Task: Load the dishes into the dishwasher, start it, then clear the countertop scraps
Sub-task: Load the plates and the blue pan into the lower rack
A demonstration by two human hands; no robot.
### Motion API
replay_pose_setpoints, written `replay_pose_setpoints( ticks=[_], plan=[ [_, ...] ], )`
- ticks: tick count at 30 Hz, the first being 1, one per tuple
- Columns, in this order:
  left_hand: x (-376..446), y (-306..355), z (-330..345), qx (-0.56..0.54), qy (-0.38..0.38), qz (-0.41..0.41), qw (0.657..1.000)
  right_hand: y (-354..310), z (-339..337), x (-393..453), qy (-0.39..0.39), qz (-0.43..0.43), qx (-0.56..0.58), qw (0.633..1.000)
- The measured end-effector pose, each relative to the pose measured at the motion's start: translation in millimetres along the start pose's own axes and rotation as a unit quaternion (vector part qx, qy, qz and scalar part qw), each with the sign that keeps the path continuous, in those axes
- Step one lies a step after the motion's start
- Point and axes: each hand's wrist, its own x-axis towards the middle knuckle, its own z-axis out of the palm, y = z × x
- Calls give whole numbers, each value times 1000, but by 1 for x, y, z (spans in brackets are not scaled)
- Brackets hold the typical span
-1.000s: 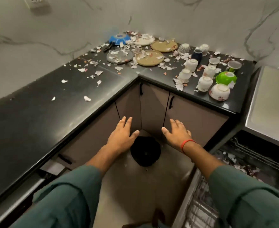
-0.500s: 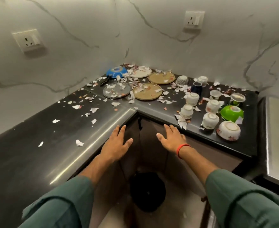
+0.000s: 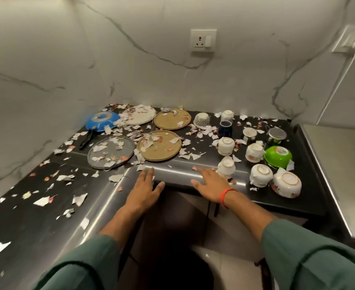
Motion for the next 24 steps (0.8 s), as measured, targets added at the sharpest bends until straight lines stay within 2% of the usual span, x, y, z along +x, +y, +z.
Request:
replay_pose_setpoints(
  ticks=[5,9,18,21,24],
  plan=[
    [33,-7,9,-1,-27,-19,999,-13,-2,38,-24,-14,-29,999],
    [50,-5,0,6,-18,-50,999,-19,-9,86,-51,-38,-46,997],
    [74,-8,-35,17,-6,-142,990,-31,-26,169,-101,-100,4,990],
    [73,-14,-36,13,-3,-161,987,-28,-21,185,-125,-92,7,988],
    [71,-20,-34,19,-28,-181,983,-29,-12,205,-129,-42,58,989]
  ],
)
